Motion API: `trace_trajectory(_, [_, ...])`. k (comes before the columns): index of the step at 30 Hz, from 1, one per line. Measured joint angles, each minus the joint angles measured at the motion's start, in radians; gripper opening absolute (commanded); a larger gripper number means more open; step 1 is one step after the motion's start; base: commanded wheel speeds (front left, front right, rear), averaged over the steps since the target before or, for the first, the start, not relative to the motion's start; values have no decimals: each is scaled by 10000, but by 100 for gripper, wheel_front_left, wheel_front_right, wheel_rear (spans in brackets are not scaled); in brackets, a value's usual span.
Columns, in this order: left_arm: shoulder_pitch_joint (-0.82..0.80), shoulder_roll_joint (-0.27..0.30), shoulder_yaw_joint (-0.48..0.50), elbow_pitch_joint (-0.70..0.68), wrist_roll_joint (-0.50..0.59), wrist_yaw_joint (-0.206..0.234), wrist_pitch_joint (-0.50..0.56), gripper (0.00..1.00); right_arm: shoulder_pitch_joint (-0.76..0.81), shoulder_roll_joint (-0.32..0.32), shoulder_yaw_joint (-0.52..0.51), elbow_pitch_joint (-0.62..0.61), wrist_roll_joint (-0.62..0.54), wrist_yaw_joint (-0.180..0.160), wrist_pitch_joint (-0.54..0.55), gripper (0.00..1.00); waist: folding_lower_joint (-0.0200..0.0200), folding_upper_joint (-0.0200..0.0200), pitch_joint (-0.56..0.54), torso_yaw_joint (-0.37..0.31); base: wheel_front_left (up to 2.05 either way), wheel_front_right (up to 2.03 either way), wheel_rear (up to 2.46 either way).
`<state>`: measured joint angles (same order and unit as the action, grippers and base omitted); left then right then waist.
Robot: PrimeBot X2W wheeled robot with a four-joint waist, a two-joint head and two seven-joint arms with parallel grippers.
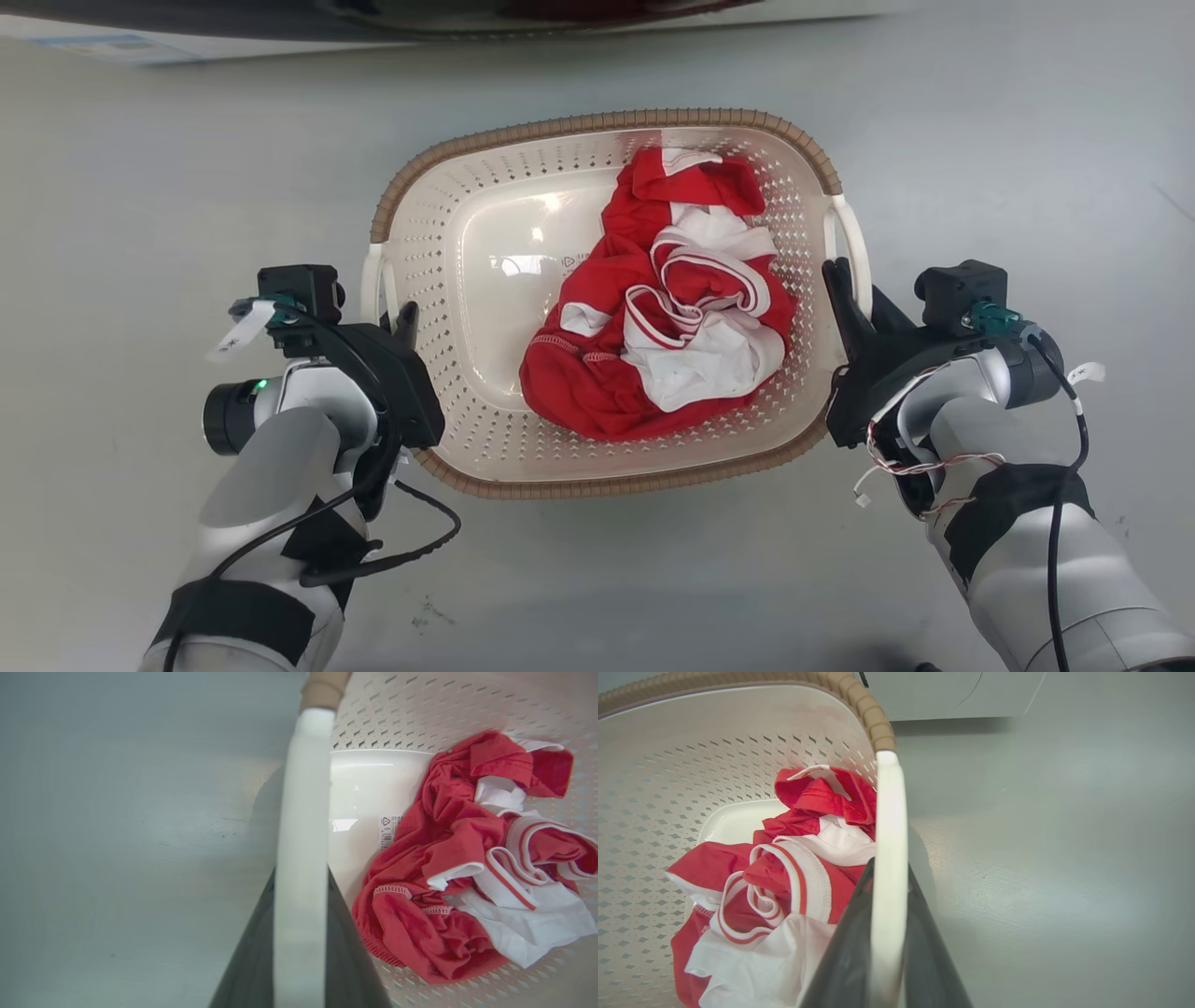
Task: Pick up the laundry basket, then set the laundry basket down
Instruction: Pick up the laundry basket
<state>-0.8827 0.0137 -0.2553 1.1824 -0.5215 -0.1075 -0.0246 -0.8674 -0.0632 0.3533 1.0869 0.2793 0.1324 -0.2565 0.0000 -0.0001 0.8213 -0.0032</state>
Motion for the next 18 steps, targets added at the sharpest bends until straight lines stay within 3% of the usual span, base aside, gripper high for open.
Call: trace_trajectory(18, [215,-161,98,780,-499,-161,1141,0,156,140,391,1174,510,59,631,0,-1,0,-1973,35,0,0,0])
